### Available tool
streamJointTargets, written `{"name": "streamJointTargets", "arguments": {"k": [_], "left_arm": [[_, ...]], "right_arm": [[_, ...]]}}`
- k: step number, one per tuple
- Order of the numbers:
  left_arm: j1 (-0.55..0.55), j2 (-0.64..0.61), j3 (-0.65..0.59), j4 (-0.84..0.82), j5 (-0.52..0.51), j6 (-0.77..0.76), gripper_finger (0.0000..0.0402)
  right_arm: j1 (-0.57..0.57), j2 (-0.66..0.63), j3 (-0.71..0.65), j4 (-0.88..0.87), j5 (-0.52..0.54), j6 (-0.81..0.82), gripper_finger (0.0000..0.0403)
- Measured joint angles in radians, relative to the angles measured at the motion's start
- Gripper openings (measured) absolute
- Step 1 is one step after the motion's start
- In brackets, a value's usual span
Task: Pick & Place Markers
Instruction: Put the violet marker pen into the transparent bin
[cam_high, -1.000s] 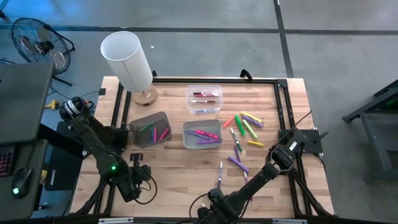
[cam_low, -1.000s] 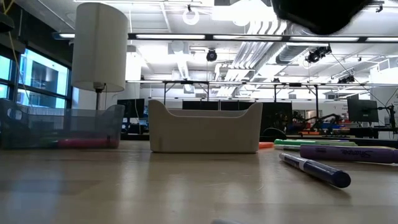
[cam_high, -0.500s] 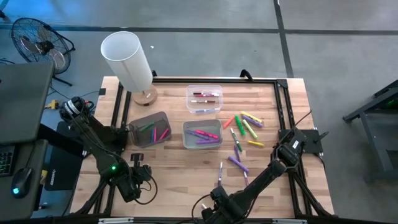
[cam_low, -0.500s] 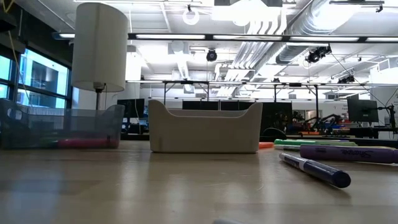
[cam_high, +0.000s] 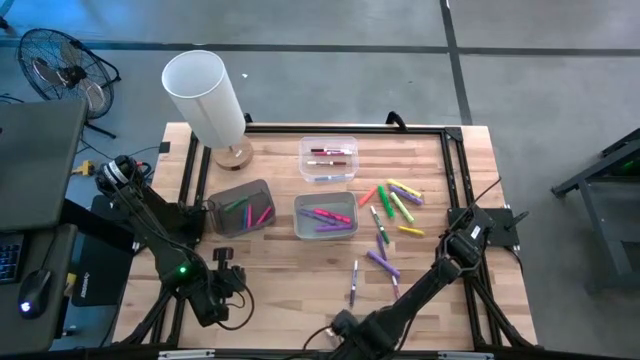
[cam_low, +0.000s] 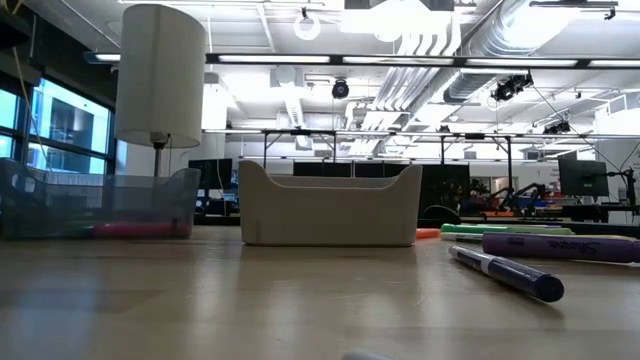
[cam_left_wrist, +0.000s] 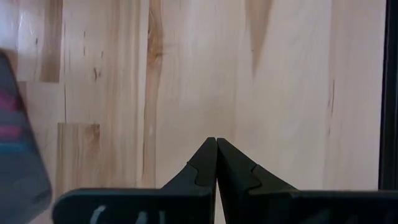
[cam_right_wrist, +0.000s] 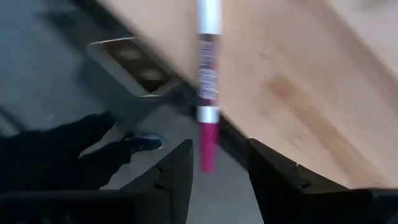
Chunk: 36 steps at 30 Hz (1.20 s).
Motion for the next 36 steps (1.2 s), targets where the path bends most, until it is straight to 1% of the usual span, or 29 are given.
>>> {"name": "streamJointTargets", "arguments": {"k": [3, 5, 11, 16, 20, 22, 24, 26, 36], "left_arm": [[0.000, 0.000, 0.000, 0.022, -0.007, -0.002, 0.0000], [0.000, 0.000, 0.000, 0.030, -0.010, -0.014, 0.0000], [0.000, 0.000, 0.000, 0.055, -0.012, -0.027, 0.0000], [0.000, 0.000, 0.000, 0.069, -0.015, -0.034, 0.0000], [0.000, 0.000, 0.000, 0.067, -0.019, -0.048, 0.0000], [0.000, 0.000, 0.000, 0.067, -0.019, -0.052, 0.0000], [0.000, 0.000, 0.000, 0.068, -0.018, -0.053, 0.0000], [0.000, 0.000, 0.000, 0.068, -0.015, -0.053, 0.0000], [0.000, 0.000, 0.000, 0.067, -0.013, -0.053, 0.0000]], "right_arm": [[0.009, 0.000, 0.000, 0.078, 0.034, -0.062, 0.0137], [0.015, 0.000, 0.000, 0.115, 0.051, -0.068, 0.0138], [0.023, 0.000, 0.000, 0.213, 0.058, -0.117, 0.0138], [0.023, 0.016, 0.000, 0.235, 0.003, -0.123, 0.0138], [0.023, 0.053, -0.001, 0.274, -0.047, -0.121, 0.0138], [0.023, 0.066, -0.002, 0.307, -0.050, -0.123, 0.0138], [0.023, 0.070, -0.002, 0.327, -0.025, -0.123, 0.0138], [0.023, 0.070, -0.002, 0.318, -0.013, -0.123, 0.0138], [0.020, 0.070, -0.002, 0.197, -0.021, -0.119, 0.0137]]}}
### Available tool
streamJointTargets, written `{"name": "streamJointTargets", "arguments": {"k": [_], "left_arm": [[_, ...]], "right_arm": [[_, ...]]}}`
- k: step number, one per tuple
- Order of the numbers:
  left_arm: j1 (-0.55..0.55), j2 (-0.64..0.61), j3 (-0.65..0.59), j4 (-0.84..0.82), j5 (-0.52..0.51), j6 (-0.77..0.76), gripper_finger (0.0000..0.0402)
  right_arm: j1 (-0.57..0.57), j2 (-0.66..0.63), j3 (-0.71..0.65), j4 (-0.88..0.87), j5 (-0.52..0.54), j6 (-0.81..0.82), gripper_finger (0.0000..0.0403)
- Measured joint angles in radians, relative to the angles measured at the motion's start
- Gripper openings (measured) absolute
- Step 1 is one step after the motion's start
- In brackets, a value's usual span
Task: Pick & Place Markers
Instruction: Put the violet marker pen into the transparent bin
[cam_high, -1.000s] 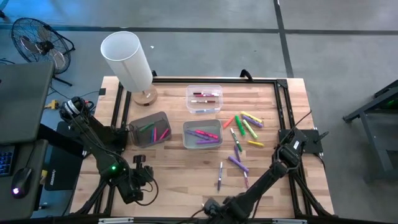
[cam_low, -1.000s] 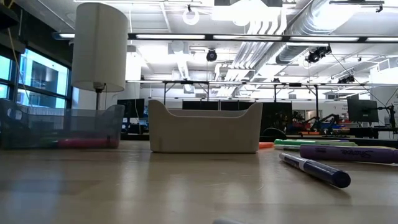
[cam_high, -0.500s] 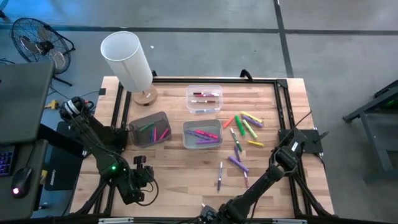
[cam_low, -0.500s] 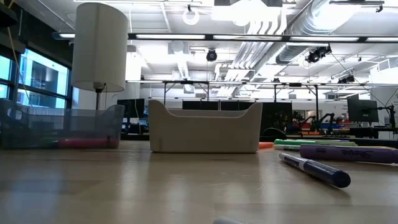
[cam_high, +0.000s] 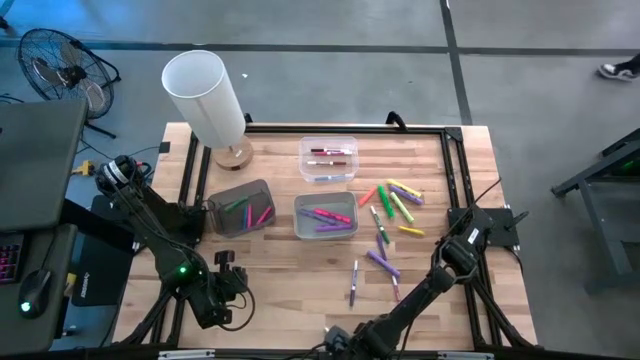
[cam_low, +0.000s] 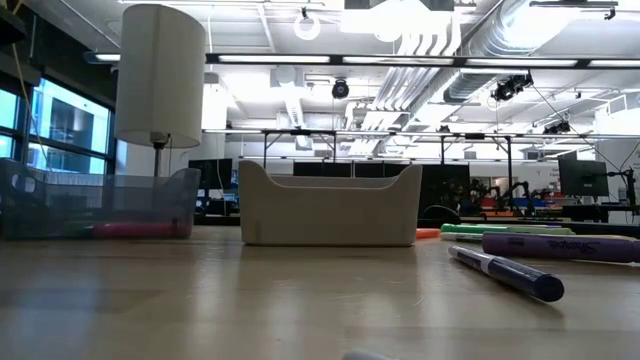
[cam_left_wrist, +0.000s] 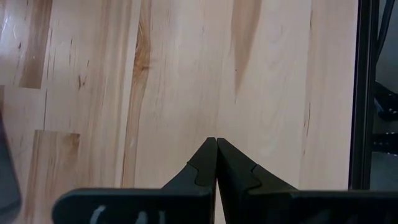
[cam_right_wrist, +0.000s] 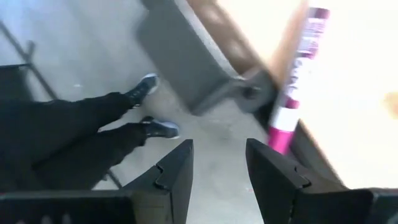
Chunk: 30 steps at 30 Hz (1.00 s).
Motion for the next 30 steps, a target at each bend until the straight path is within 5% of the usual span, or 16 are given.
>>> {"name": "streamJointTargets", "arguments": {"k": [13, 30], "left_arm": [[0.000, 0.000, 0.000, 0.000, 0.000, 0.002, 0.0000], [0.000, 0.000, 0.000, 0.000, 0.001, 0.004, 0.0000]], "right_arm": [[-0.002, -0.053, 0.002, -0.206, 0.091, 0.017, 0.0137], [-0.009, -0.029, 0.002, -0.133, 0.061, 0.026, 0.0137]]}}
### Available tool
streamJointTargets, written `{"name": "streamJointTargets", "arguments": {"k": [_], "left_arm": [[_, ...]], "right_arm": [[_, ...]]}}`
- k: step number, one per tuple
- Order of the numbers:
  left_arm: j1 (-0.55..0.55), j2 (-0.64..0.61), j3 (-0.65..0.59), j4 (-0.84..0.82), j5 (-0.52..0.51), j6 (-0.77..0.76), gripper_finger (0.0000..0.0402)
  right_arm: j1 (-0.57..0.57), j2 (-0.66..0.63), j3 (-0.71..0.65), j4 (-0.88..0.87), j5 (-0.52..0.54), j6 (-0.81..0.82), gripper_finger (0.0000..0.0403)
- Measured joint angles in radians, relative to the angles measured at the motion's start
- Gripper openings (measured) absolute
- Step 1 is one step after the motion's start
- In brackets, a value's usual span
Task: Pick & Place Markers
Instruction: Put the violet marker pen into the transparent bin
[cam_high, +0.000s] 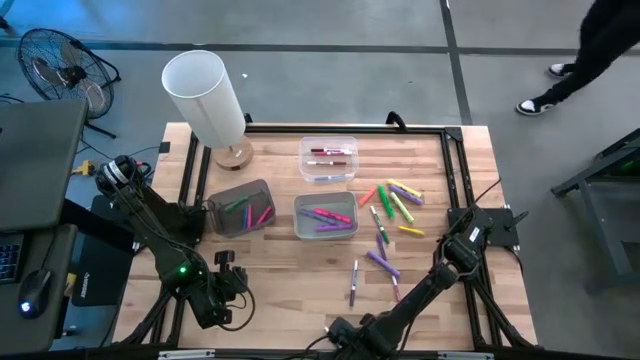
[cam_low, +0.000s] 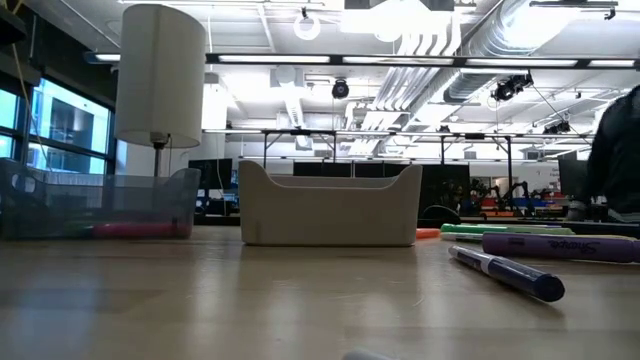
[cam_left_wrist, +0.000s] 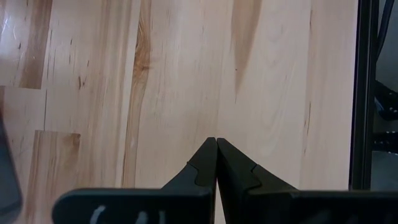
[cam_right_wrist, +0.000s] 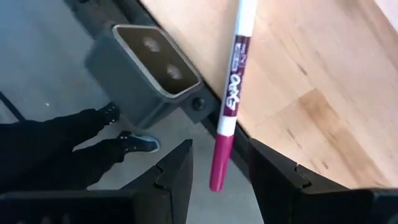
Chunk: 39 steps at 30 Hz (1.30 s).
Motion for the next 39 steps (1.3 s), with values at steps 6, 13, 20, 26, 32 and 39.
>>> {"name": "streamJointTargets", "arguments": {"k": [6, 13, 20, 26, 32, 39], "left_arm": [[0.000, 0.000, 0.000, 0.000, 0.000, 0.000, 0.0000], [0.000, 0.000, 0.000, 0.000, 0.001, 0.000, 0.0000], [0.000, 0.000, 0.000, 0.000, 0.002, 0.000, 0.0000], [0.000, 0.000, 0.000, 0.000, 0.003, 0.000, 0.0000], [0.000, 0.000, 0.000, 0.000, 0.003, 0.000, 0.0000], [0.000, 0.000, 0.000, 0.000, 0.003, 0.000, 0.0000]], "right_arm": [[-0.005, 0.011, 0.000, -0.008, -0.001, -0.005, 0.0137], [-0.006, 0.043, 0.000, 0.017, -0.052, -0.012, 0.0137], [-0.008, 0.063, 0.002, -0.018, -0.083, -0.008, 0.0137], [-0.009, 0.061, 0.004, -0.109, -0.075, 0.032, 0.0137], [-0.010, 0.058, 0.003, -0.145, -0.050, 0.034, 0.0137], [-0.016, 0.044, -0.002, -0.286, 0.036, 0.050, 0.0137]]}}
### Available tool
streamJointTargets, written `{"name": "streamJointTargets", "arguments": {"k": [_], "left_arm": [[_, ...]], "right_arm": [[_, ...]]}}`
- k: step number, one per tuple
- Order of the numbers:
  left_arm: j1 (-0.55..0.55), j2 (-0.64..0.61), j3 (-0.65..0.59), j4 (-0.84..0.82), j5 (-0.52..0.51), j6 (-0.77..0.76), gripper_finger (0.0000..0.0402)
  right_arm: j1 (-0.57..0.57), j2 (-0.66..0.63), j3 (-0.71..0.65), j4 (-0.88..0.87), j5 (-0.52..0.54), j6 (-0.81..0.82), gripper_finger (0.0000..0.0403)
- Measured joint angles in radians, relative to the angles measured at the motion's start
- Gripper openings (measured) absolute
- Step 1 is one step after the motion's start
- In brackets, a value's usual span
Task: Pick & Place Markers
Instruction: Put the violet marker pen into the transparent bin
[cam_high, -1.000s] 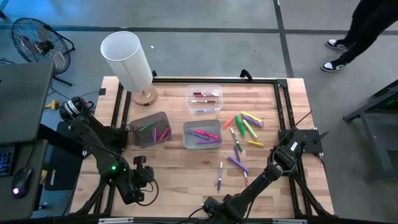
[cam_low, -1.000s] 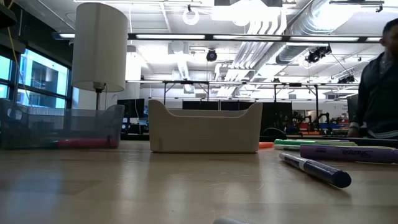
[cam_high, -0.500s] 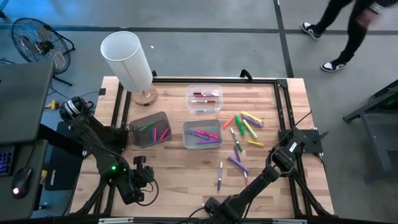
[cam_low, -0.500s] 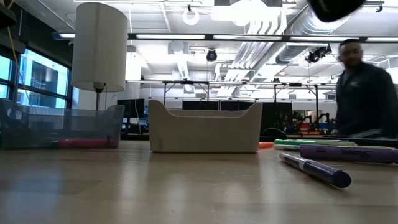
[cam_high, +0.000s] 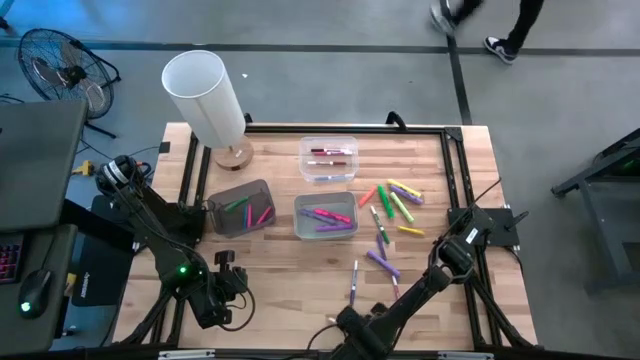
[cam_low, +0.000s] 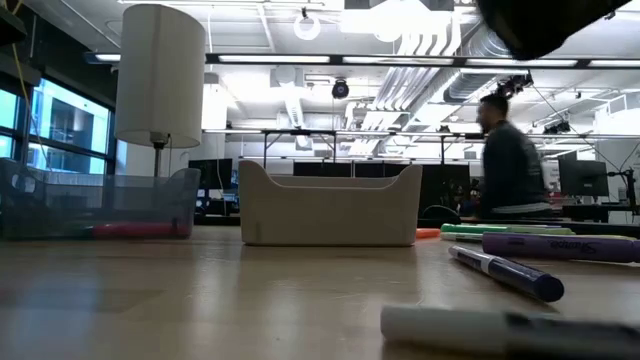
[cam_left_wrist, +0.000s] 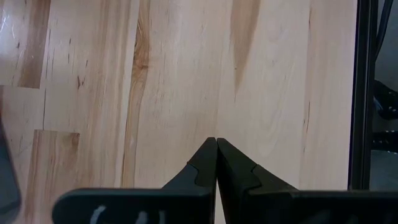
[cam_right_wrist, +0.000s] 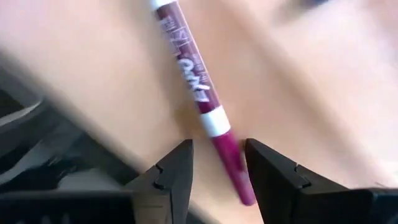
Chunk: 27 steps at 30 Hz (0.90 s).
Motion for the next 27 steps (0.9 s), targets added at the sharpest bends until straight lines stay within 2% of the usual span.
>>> {"name": "streamJointTargets", "arguments": {"k": [5, 11, 14, 17, 20, 24, 27], "left_arm": [[0.000, 0.000, 0.000, -0.001, 0.002, 0.000, 0.0000], [0.000, 0.000, 0.000, -0.047, 0.013, -0.004, 0.0000], [-0.001, -0.015, 0.000, -0.092, 0.051, -0.028, 0.0000], [-0.001, -0.051, 0.000, -0.141, 0.059, -0.052, 0.0000], [-0.001, -0.118, 0.000, -0.186, 0.046, -0.042, 0.0000], [-0.001, -0.223, 0.000, -0.251, -0.012, -0.001, 0.0000], [-0.001, -0.295, 0.000, -0.306, -0.076, 0.021, 0.0000]], "right_arm": [[-0.022, 0.003, -0.001, -0.110, -0.037, -0.048, 0.0137], [-0.037, 0.000, -0.054, -0.026, -0.057, -0.155, 0.0135], [-0.043, -0.005, -0.114, 0.053, -0.113, -0.145, 0.0117], [-0.041, -0.006, -0.139, 0.086, -0.121, -0.091, 0.0076], [-0.035, -0.015, -0.141, 0.088, -0.108, -0.052, 0.0027], [-0.032, -0.056, -0.144, 0.063, -0.062, 0.027, 0.0026], [-0.028, -0.096, -0.152, 0.036, 0.035, 0.089, 0.0035]]}}
